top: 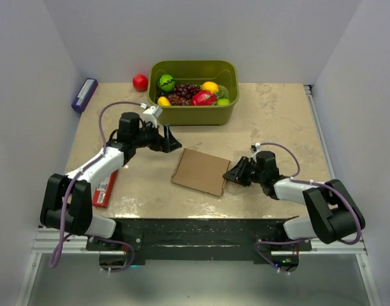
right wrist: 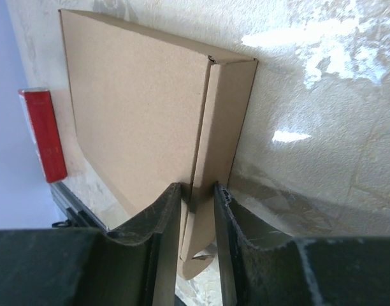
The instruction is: Fold the paper box
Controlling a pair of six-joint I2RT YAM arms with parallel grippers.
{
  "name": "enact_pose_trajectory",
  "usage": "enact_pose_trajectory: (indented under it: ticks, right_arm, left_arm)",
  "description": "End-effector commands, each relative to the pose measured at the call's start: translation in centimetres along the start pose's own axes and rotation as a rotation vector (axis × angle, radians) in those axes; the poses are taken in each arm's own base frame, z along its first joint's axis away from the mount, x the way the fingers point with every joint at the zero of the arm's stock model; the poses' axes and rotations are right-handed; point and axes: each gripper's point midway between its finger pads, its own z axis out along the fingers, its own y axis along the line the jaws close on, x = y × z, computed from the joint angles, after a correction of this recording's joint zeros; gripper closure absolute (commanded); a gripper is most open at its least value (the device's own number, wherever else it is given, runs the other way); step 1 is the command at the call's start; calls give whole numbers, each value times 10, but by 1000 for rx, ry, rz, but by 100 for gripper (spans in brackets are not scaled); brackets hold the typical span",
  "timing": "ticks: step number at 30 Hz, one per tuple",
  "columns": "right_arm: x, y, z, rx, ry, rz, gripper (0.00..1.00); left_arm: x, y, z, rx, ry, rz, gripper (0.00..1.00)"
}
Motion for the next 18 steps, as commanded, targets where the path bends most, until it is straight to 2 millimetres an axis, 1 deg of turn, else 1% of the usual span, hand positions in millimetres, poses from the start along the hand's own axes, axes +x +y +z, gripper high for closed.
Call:
enact_pose_trajectory:
  ticks: [1,2,5,8,10,15,18]
  right_arm:
    - [2,14,-6,-68,32,-35,100]
    - [0,14,-7,-65,31,-38,100]
    - [1,13,-7,-70,36,-39,100]
    - [3,16,-10,-98,42,-38,100]
    - [3,11,-11,-79,40,-45,100]
    - [-1,9,-15,-77,34,-51,100]
    - [-3,12,-16,-90,40,-54,100]
  left_arm:
    - [-5,-7,0,85,-18,-55,7]
    - [0,-2,2,77,-3,-74,7]
    - [14,5,6,87,37,-135,7]
    - [22,9,6,86,50,-161,7]
    - [28,15,5,55,60,-164,7]
    - [42,17,2,47,74,-185,7]
    - [58,12,0,81,92,-223,6]
